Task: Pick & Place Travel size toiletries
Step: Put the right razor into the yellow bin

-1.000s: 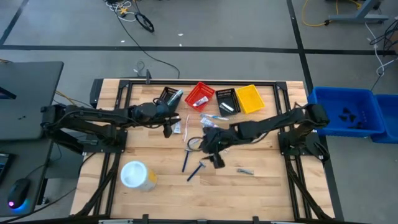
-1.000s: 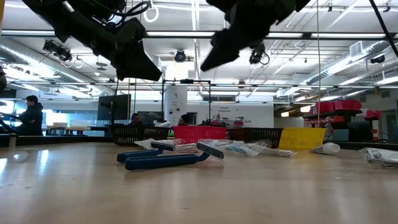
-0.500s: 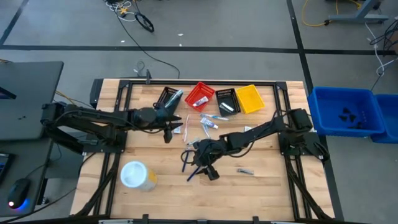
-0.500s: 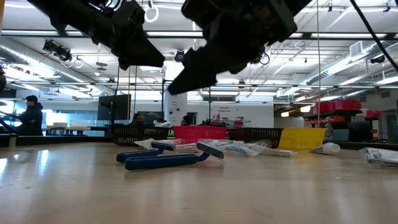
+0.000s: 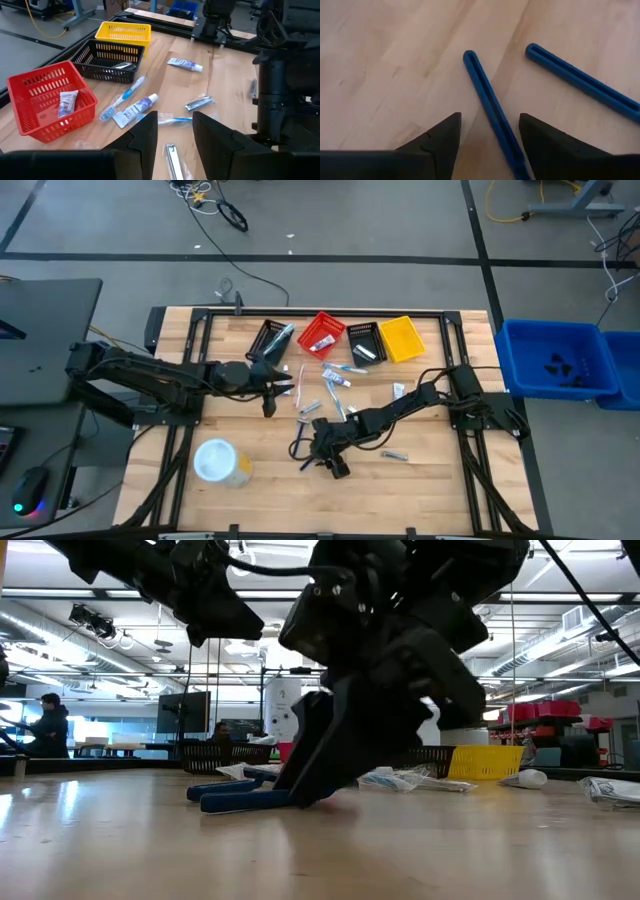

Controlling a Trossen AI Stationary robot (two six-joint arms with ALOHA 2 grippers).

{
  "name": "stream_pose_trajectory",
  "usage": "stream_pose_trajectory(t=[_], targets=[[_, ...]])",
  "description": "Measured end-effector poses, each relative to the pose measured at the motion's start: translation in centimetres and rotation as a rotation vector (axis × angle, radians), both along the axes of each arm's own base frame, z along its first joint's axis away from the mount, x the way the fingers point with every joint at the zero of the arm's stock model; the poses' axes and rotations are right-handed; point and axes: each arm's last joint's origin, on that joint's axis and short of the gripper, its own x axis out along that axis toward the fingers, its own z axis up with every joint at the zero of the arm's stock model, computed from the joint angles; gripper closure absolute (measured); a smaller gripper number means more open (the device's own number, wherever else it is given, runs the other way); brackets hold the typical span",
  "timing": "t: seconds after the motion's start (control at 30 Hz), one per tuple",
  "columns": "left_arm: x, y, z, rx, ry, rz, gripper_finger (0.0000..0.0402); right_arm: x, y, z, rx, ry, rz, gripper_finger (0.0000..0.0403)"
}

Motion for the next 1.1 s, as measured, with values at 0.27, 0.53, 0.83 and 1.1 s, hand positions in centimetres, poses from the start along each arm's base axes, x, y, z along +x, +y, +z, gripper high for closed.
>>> stream_pose_trajectory(t=[0.27, 0.53, 0.83, 1.1], targets=[[-0.04, -0.69, 0.01, 0.008, -0.002, -0.013, 0.0271, -0.06, -0.11, -0.12, -0.044, 0.002, 0.010, 0.0252], [-0.06, -0.60, 0.03, 0.020, -0.003, 0.021, 0.0272, -0.03, -0.49, -0.19, -0.020, 0.021, 0.001, 0.0319], [-0.05, -0.57, 0.03, 0.024, -0.003, 0.028, 0.0271, -0.03, -0.50, -0.20, -0.019, 0.022, -0.001, 0.0330], [-0.05, -0.57, 0.03, 0.024, -0.003, 0.029, 0.0271, -0.43, -0.54, 0.58, -0.019, 0.036, 0.002, 0.0350]])
